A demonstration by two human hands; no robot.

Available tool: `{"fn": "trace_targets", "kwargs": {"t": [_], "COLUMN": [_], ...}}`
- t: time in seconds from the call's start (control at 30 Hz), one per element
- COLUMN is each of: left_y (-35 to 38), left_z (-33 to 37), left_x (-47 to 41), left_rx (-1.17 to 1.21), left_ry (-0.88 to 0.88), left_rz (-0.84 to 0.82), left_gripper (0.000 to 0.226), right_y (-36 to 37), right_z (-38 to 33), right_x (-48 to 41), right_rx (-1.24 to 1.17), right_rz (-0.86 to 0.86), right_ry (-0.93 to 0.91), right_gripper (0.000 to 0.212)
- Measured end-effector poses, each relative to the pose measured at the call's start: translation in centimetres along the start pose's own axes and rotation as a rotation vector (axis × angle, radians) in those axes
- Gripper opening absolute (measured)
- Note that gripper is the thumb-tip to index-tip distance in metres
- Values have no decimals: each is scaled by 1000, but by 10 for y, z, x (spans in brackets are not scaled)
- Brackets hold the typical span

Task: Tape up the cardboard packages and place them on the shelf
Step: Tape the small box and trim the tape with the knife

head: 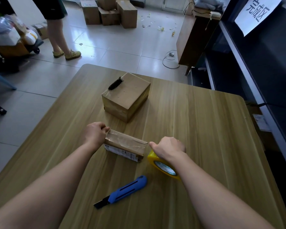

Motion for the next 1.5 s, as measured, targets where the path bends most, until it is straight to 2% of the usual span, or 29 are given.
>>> {"fn": "trace_targets", "kwargs": {"t": [0.23,0.43,0.77,0.83,0.97,1.07,1.13,1.2,1.23,1.3,1.33,1.4,1.47,1.5], "left_y": [-1,6,26,32,49,49,45,24,10,-2,4,39,72,81], "left_z": [-2,-5,-16,-24,-44,-49,-49,-38,-23,29,57,89,90,87], "left_x": [1,6,10,9,17,14,10,5,7,26,42,77,96,99], "left_rx": [16,138,288,314,404,334,341,247,134,-48,-111,-262,-444,-515], "left_ry": [29,20,-5,-79,-392,-428,-429,-317,-192,199,416,730,825,842], "left_rz": [14,-15,-97,-133,-313,-308,-227,-18,93,223,186,-60,-288,-326], "left_gripper": [23,19,26,28,36,25,22,26,29,36,42,61,79,86], "right_y": [3,5,6,6,6,5,4,4,5,5,4,4,4,4], "right_z": [-1,-3,-8,-9,-11,-10,-9,-9,-9,-10,-10,-10,-10,-9], "right_x": [-2,-5,-9,-10,-11,-10,-9,-8,-8,-7,-8,-8,-9,-9], "right_rx": [12,47,86,91,110,105,104,104,105,108,105,89,72,67], "right_rz": [-4,-19,-50,-48,-37,-44,-45,-47,-47,-43,-41,-47,-57,-60], "right_ry": [7,26,33,33,39,45,53,55,54,50,48,43,35,35], "right_gripper": [60,61,56,54,54,53,53,54,54,54,54,54,55,55]}}
Point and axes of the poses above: each hand's wrist, its own x-axis away from the middle knuckle, its own y-axis out of the palm, z = x × y, the point moved 10 cm from there along -x, towards the middle knuckle, and after that the axes turned 1 degree about x, right-handed, at the moved point
